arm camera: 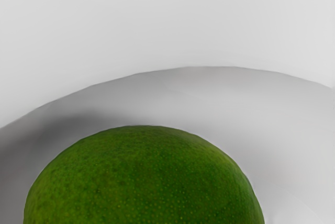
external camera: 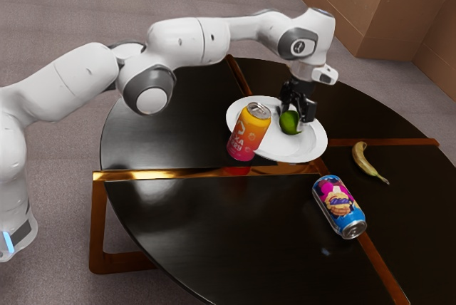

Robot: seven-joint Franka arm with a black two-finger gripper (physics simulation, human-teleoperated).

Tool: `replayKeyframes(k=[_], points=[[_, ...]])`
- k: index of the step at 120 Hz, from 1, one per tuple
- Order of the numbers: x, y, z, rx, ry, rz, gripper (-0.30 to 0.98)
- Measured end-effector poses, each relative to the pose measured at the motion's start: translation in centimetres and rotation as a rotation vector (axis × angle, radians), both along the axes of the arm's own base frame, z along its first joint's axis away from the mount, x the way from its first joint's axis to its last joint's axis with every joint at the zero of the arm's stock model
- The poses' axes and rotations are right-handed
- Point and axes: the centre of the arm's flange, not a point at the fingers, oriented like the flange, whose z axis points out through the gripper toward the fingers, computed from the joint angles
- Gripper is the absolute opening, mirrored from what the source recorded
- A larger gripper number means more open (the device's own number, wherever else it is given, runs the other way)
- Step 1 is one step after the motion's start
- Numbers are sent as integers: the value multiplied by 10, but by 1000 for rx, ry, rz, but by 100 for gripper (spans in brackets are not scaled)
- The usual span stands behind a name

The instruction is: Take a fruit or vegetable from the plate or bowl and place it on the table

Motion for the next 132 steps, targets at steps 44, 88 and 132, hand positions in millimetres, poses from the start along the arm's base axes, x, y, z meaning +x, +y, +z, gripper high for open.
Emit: replayKeyframes(k=[44,88,132], points=[[4,-5,-10,-9,1,-2,43],[4,-8,5,8,-25,2,24],[-31,41,141,112,-225,79,8]])
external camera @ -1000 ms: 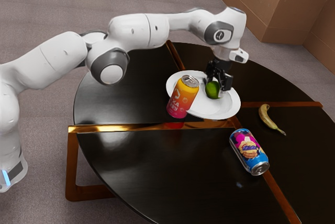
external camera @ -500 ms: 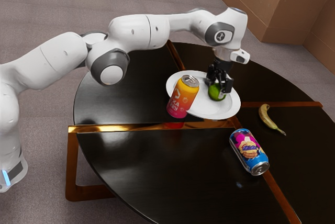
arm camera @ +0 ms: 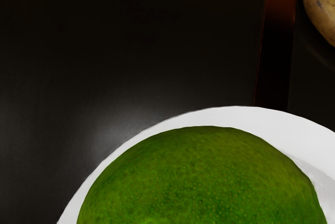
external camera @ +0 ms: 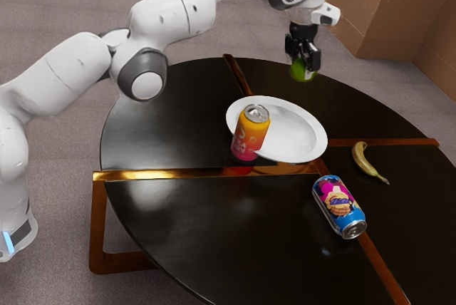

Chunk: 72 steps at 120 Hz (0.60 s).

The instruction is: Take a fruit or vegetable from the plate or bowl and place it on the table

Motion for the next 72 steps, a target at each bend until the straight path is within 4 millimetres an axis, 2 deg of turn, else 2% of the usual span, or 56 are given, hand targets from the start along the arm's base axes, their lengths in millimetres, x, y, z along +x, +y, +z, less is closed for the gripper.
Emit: replayKeyframes(k=[10,18,26,33,55,72], points=[[-12,41,13,28,-31,60,8],[-20,74,16,51,-48,109,7],[-26,103,10,67,-51,151,7],[-27,123,-4,71,-40,179,7],[-20,152,-60,54,13,211,8],[-20,167,-74,41,7,228,8]])
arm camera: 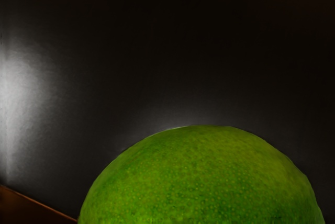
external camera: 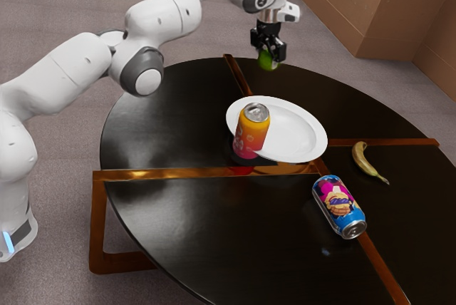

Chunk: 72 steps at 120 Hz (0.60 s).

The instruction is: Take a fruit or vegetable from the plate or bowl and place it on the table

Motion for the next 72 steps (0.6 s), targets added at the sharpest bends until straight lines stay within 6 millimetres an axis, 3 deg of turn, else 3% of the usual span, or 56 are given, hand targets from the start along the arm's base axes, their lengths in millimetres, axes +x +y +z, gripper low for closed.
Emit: replayKeyframes(k=[4,17,26,42,59,62,66,72], points=[[0,3,0,0,-5,3,9],[2,5,-4,-21,-29,-6,35],[4,4,-6,-33,-40,-14,47],[8,0,-21,-70,-32,-30,60],[9,-2,-20,-84,-43,-40,65],[9,-7,-10,-86,-57,-48,66],[6,-26,25,-94,-87,-76,66],[-21,-85,97,-110,-78,-146,67]])
